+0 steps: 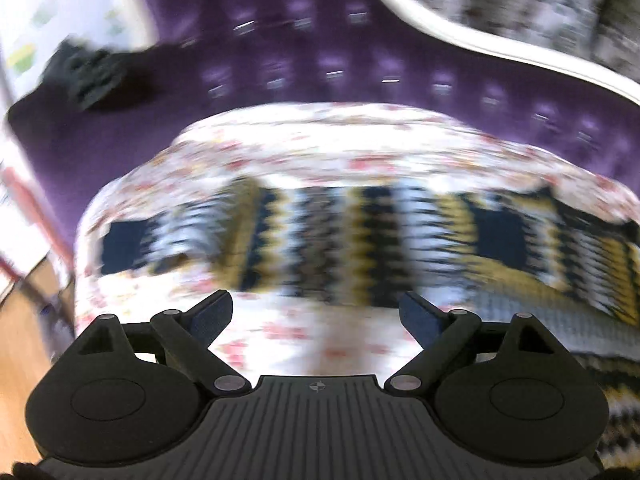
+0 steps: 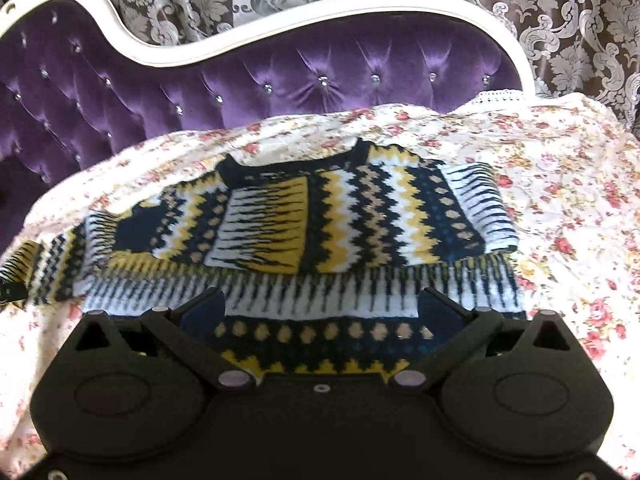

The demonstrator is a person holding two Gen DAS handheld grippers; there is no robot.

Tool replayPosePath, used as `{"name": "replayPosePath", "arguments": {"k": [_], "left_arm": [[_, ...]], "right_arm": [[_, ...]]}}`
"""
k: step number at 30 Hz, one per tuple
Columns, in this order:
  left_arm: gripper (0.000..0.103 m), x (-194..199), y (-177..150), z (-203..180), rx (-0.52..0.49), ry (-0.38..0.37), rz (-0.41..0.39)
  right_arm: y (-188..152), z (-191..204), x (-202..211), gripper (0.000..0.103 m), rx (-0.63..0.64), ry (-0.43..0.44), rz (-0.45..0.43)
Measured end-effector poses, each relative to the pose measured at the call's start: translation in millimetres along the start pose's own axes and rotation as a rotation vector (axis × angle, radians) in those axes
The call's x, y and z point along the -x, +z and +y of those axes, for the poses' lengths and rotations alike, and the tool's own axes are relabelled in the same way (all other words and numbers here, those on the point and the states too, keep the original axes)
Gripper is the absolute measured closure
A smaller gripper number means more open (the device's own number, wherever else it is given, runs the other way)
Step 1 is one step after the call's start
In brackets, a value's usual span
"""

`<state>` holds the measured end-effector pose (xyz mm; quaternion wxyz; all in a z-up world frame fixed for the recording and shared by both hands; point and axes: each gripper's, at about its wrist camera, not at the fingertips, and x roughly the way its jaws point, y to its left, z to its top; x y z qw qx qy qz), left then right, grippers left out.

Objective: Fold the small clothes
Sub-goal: 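Grasp the other sleeve cuff with the left gripper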

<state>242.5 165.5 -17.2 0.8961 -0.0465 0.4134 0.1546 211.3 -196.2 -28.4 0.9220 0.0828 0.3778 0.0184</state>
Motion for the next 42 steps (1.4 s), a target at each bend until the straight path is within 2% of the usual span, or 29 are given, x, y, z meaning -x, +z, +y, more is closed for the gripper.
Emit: {"name": "replayPosePath", "arguments": {"k": [4, 9, 19, 22, 24, 26, 27, 28, 33, 37, 42], "left_arm": [[0.013, -14, 5, 56, 0.153, 0.002, 0.02], [0.013, -27, 8, 108, 0.335, -0.047, 0.036], [0.014, -63, 18, 124, 0.435, -0.122, 0.068], [0.022, -68, 21, 124, 0.478, -0.133, 0.037], [0.032, -71, 24, 125, 0.504, -0.118, 0.024], [0.065, -74, 30, 122, 0.491, -0.128, 0.023], [0.075, -75, 34, 120, 0.476, -0.13, 0.026], [0.092, -74, 37, 118, 0.46, -0.133, 0.022], [0.094, -39, 65, 89, 0.336, -0.122, -0.063], [0.094, -3, 85, 50, 0.237, -0.193, -0.116], [0.094, 41, 105, -17, 0.114, -0.298, -0.173]], "right_arm": [[-2, 2, 1, 0.001, 0.003, -0.002, -0.01], [-5, 4, -5, 0.001, -0.016, 0.008, 0.014], [-8, 6, -11, 0.001, -0.026, 0.004, 0.04], [-8, 5, -13, 0.001, -0.029, 0.002, 0.046], [-8, 6, -13, 0.001, -0.026, -0.001, 0.049], [-8, 6, -13, 0.001, -0.024, -0.006, 0.05], [-8, 6, -13, 0.001, -0.023, -0.011, 0.05], [-7, 6, -13, 0.001, -0.024, -0.014, 0.05], [-2, 0, -10, 0.001, -0.043, -0.034, 0.048], [5, -10, -6, 0.001, -0.071, -0.062, 0.053], [12, -24, 1, 0.001, -0.084, -0.11, 0.048]]}}
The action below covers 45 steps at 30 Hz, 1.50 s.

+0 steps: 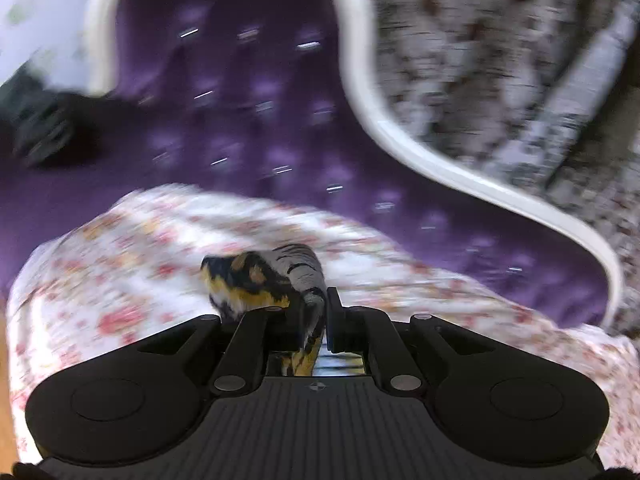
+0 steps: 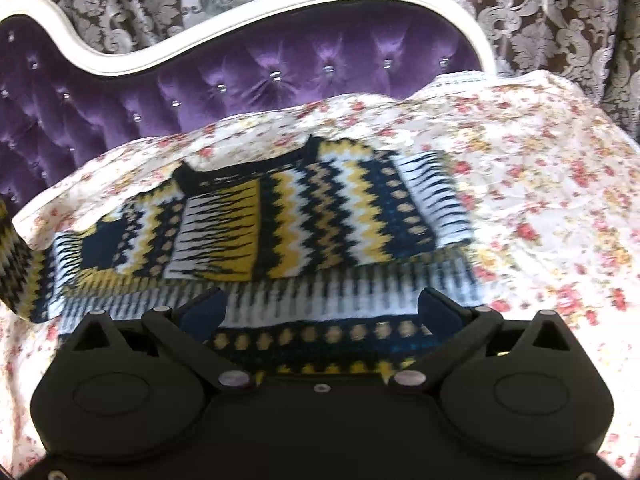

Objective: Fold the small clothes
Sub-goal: 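Grasp the other sleeve cuff with the left gripper, then fold the held sleeve across the sweater body with the left gripper and release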

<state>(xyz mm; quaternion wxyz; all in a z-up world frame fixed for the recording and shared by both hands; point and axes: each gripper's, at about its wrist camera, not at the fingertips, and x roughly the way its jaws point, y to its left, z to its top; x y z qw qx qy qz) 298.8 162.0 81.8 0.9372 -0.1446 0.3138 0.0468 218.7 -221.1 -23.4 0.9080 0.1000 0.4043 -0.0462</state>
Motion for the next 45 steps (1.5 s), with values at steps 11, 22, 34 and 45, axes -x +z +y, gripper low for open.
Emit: {"name": "replayPosePath", "arguments": {"k": [11, 22, 34, 45], "left_arm": [[0.094, -23, -32, -153, -0.162, -0.19, 0.053], [0.093, -79, -123, -219, -0.255, -0.205, 0.213], [0.053, -86, -186, -239, -0.427, -0.147, 0.31], [0.05, -44, -221, -220, -0.509, -0.212, 0.318]], "right_arm": [[18, -41, 16, 0.001, -0.082, -0.049, -0.021], [32, -81, 18, 0.001, -0.213, -0.083, -0.024], [36, -91, 21, 0.001, -0.219, -0.11, -0.036], [36, -90, 19, 0.001, -0.193, -0.126, -0.04]]}}
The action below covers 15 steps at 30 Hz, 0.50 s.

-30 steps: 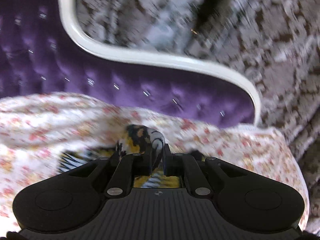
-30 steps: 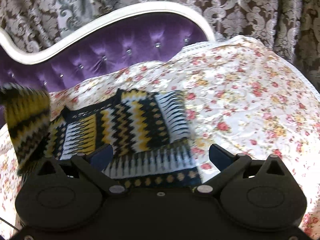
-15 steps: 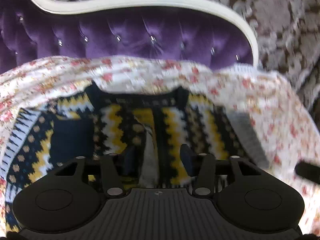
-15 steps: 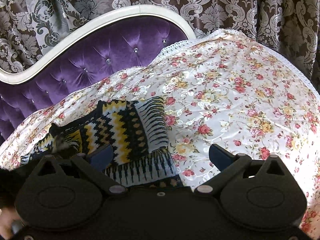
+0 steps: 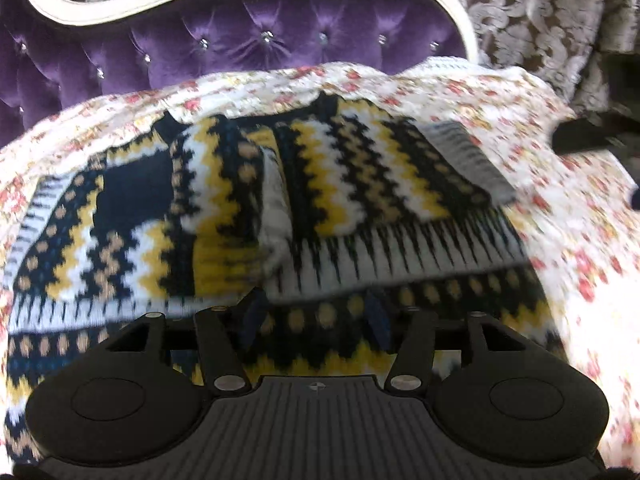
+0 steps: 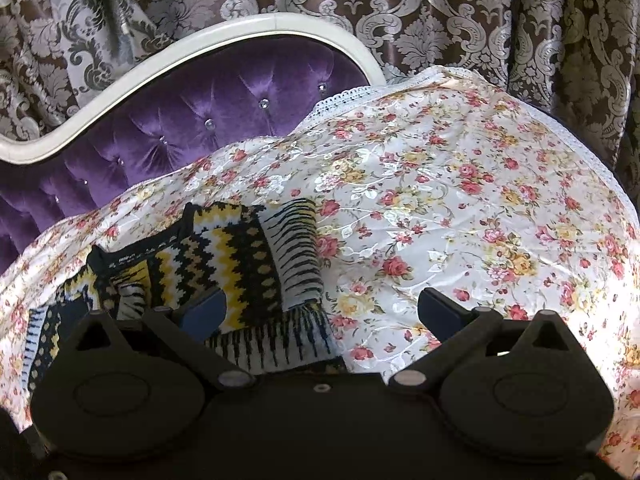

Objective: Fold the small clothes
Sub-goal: 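Fold the held sleeve across the sweater body with the left gripper and release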

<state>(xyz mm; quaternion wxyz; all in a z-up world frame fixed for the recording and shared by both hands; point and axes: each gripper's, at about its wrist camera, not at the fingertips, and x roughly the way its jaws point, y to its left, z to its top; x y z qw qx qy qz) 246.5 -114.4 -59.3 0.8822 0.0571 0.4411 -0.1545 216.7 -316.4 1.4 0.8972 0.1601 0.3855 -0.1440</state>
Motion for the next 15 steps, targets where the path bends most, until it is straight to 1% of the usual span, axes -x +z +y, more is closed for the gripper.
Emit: {"name": "replayPosePath", "arguments": {"k": [2, 4, 8, 10, 13, 15], "left_arm": [[0.05, 8, -6, 6, 0.004, -0.01, -0.006], [0.05, 17, -9, 16, 0.025, 0.011, -0.033], [0.05, 35, -10, 55, 0.147, 0.069, -0.106], [0.05, 37, -8, 76, 0.192, 0.121, -0.115], [0.05, 33, -5, 107, 0.237, 0.247, -0.102], [0.05, 28, -4, 126, 0.265, 0.287, -0.098]], "right_arm": [[-1, 2, -1, 0.001, 0.012, 0.002, 0.002], [-2, 3, -2, 0.001, 0.02, 0.004, 0.004], [-7, 11, -4, 0.001, 0.052, 0.011, 0.005], [-10, 17, -5, 0.001, 0.075, 0.016, 0.001], [-17, 29, -7, 0.001, 0.118, 0.028, 0.0], [-22, 38, -8, 0.001, 0.151, 0.041, -0.006]]}}
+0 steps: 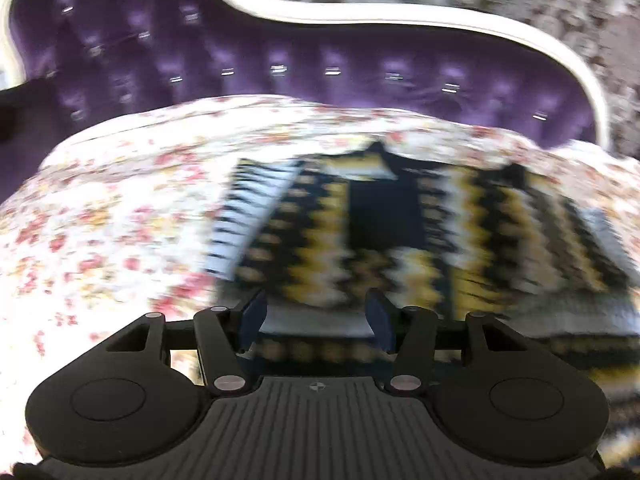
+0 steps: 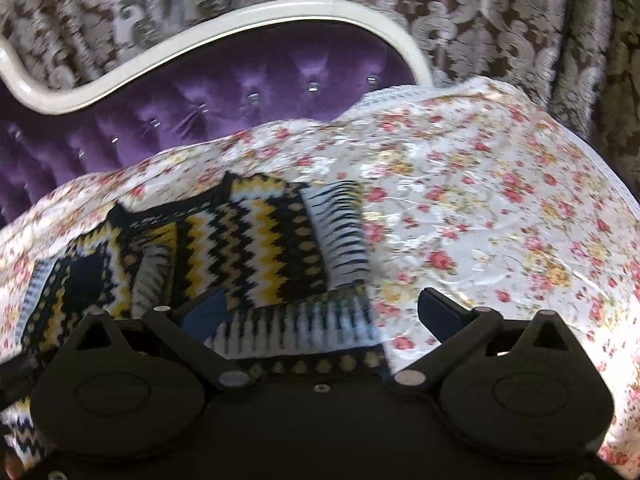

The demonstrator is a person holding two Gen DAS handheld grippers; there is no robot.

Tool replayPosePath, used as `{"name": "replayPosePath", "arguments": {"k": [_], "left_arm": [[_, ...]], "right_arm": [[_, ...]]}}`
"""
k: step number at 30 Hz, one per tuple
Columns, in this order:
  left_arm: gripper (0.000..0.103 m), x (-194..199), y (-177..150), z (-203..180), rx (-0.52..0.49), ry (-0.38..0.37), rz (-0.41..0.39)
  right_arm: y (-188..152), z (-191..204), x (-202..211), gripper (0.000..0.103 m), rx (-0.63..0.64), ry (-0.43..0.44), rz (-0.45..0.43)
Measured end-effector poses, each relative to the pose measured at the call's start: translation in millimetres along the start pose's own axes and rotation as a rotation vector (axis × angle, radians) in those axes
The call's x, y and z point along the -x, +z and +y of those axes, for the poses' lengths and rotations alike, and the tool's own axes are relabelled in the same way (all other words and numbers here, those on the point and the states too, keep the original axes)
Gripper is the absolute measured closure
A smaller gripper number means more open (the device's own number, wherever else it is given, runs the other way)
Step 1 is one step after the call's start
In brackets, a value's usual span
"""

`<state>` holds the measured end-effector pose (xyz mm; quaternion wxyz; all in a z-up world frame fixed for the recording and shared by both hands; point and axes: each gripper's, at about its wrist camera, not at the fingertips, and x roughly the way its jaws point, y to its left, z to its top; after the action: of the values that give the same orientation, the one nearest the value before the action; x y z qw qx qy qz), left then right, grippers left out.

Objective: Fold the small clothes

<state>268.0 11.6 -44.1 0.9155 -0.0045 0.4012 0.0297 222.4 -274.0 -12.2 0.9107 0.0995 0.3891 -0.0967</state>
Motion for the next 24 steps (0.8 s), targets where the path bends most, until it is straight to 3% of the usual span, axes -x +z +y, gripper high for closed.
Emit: {"name": "replayPosePath", "arguments": {"k": [3, 5, 9, 11, 16, 21, 24], "left_arm": [[0.05, -20, 1, 14, 0.021, 0.03, 0.031], [0.041, -25, -1, 18, 0.018, 0.028, 0.006], [0.034, -31, -5, 22, 0.059, 0.009, -0.002], [0.022, -36, -8, 25, 0.076, 0.018, -0.007], [0.011, -38, -19, 31, 0.064, 0.022, -0.039], [0.007, -41, -18, 28, 0.047, 0.038, -0.033], [0.006, -43, -17, 28, 0.04, 0.042, -0.027]], "right_arm": [[-6, 16, -1, 0.001, 0.059, 0.016, -0.016], [-12, 28, -2, 0.001, 0.1, 0.029, -0.028], [-25, 48, -6, 0.001, 0.158, 0.05, -0.036], [-30, 54, -9, 0.002, 0.174, 0.062, -0.037], [-43, 69, -15, 0.002, 0.232, 0.052, -0.046], [-53, 85, -21, 0.002, 0.302, 0.01, -0.083], [-52, 99, -28, 0.01, 0.352, -0.016, -0.088]]}}
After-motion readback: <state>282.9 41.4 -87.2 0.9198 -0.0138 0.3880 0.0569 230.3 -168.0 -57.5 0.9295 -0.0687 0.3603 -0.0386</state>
